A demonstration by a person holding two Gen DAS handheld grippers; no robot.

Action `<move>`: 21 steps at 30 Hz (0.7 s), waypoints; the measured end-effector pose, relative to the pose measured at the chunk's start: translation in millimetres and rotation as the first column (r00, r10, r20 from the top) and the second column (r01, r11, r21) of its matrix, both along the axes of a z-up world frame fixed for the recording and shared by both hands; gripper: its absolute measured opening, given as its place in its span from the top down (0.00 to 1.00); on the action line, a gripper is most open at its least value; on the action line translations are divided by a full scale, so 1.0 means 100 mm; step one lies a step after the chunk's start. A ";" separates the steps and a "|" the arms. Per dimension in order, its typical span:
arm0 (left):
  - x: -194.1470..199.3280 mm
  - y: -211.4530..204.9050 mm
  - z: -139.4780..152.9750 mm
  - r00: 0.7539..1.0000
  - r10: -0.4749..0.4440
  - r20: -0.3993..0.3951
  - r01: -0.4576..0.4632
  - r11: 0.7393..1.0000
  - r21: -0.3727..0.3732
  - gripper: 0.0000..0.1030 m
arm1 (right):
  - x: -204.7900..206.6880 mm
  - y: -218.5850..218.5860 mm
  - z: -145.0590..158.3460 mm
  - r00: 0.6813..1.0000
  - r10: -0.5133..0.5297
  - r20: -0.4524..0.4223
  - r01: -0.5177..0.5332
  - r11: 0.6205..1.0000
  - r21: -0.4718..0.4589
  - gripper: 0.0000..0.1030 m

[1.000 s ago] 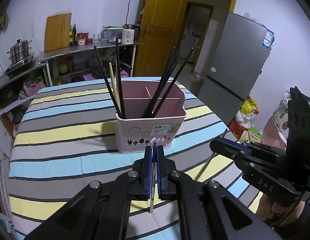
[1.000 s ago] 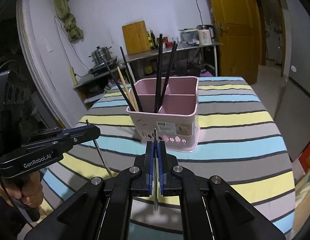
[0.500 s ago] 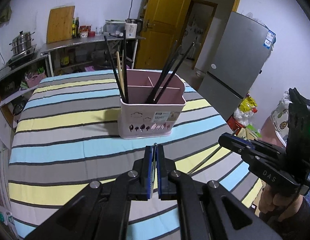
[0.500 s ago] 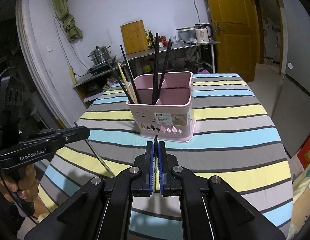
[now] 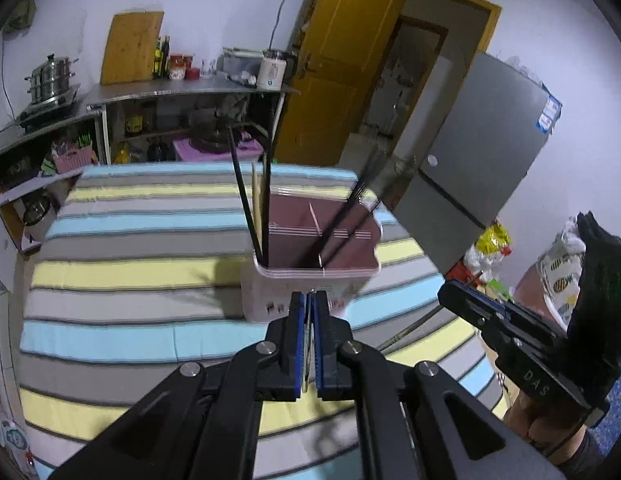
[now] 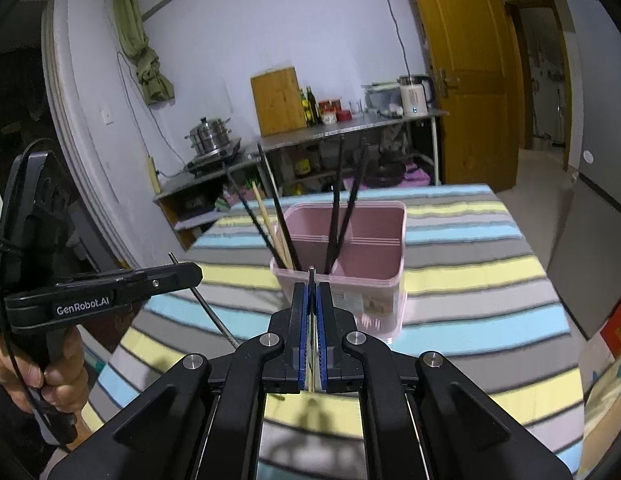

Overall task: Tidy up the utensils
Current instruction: 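Lift both metal chopsticks and carry them above the pink basket, then lower both metal chopsticks into the basket and open both tools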

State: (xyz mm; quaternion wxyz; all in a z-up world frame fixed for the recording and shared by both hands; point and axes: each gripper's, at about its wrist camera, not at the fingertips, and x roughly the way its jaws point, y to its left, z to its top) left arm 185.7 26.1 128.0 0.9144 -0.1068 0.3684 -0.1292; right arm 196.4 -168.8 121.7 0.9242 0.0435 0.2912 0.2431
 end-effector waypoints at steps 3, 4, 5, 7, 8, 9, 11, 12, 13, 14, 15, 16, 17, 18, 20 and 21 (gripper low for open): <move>0.07 0.06 0.18 0.999 0.013 0.045 -0.013 1.000 -0.006 0.96 | 0.07 0.02 0.15 0.999 -0.008 0.038 0.008 1.000 0.017 0.96; 0.10 0.07 0.25 0.998 0.018 0.061 -0.017 1.000 -0.010 0.96 | 0.10 0.02 0.22 0.998 -0.013 0.055 0.011 1.000 0.025 0.96; 0.12 0.09 0.32 0.997 0.023 0.075 -0.021 1.000 -0.016 0.96 | 0.13 0.02 0.28 0.997 -0.016 0.071 0.014 0.999 0.031 0.96; 0.18 0.12 0.42 0.995 0.033 0.099 -0.030 0.999 -0.026 0.96 | 0.17 0.04 0.38 0.995 -0.024 0.097 0.019 0.999 0.044 0.96; 0.21 0.14 0.48 0.993 0.037 0.113 -0.034 0.999 -0.032 0.96 | 0.20 0.04 0.43 0.994 -0.027 0.110 0.021 0.998 0.051 0.96; 0.23 0.16 0.52 0.992 0.040 0.124 -0.035 0.999 -0.037 0.96 | 0.22 0.05 0.46 0.993 -0.029 0.118 0.022 0.998 0.055 0.96; 0.30 0.16 0.60 0.988 0.046 0.147 -0.040 0.998 -0.043 0.96 | 0.29 0.06 0.53 0.990 -0.036 0.134 0.028 0.997 0.066 0.96; 0.32 0.16 0.62 0.986 0.048 0.157 -0.042 0.998 -0.042 0.96 | 0.32 0.07 0.55 0.989 -0.040 0.142 0.030 0.997 0.072 0.96; 0.35 0.15 0.64 0.985 0.049 0.166 -0.043 0.998 -0.039 0.96 | 0.35 0.08 0.57 0.988 -0.042 0.148 0.031 0.997 0.077 0.96; 0.38 0.15 0.65 0.984 0.050 0.172 -0.044 0.998 -0.037 0.96 | 0.38 0.10 0.58 0.987 -0.044 0.155 0.032 0.996 0.080 0.96; 0.42 0.14 0.65 0.983 0.050 0.179 -0.045 0.998 -0.033 0.96 | 0.40 0.11 0.58 0.986 -0.047 0.159 0.035 0.996 0.079 0.96; 0.46 0.13 0.65 0.982 0.051 0.184 -0.047 0.999 -0.026 0.96 | 0.43 0.13 0.57 0.986 -0.050 0.162 0.038 0.996 0.077 0.96; 0.49 0.12 0.64 0.981 0.053 0.187 -0.051 0.999 -0.020 0.96 | 0.46 0.15 0.56 0.986 -0.049 0.161 0.037 0.996 0.075 0.96; 0.53 0.11 0.62 0.980 0.054 0.189 -0.052 0.999 -0.017 0.96 | 0.49 0.16 0.54 0.986 -0.049 0.158 0.038 0.997 0.073 0.96; 0.59 0.09 0.57 0.980 0.054 0.190 -0.053 0.999 -0.009 0.96 | 0.54 0.18 0.48 0.987 -0.052 0.153 0.043 0.997 0.064 0.96; 0.62 0.08 0.53 0.981 0.053 0.185 -0.053 0.999 -0.007 0.96 | 0.57 0.19 0.45 0.988 -0.053 0.148 0.045 0.997 0.061 0.96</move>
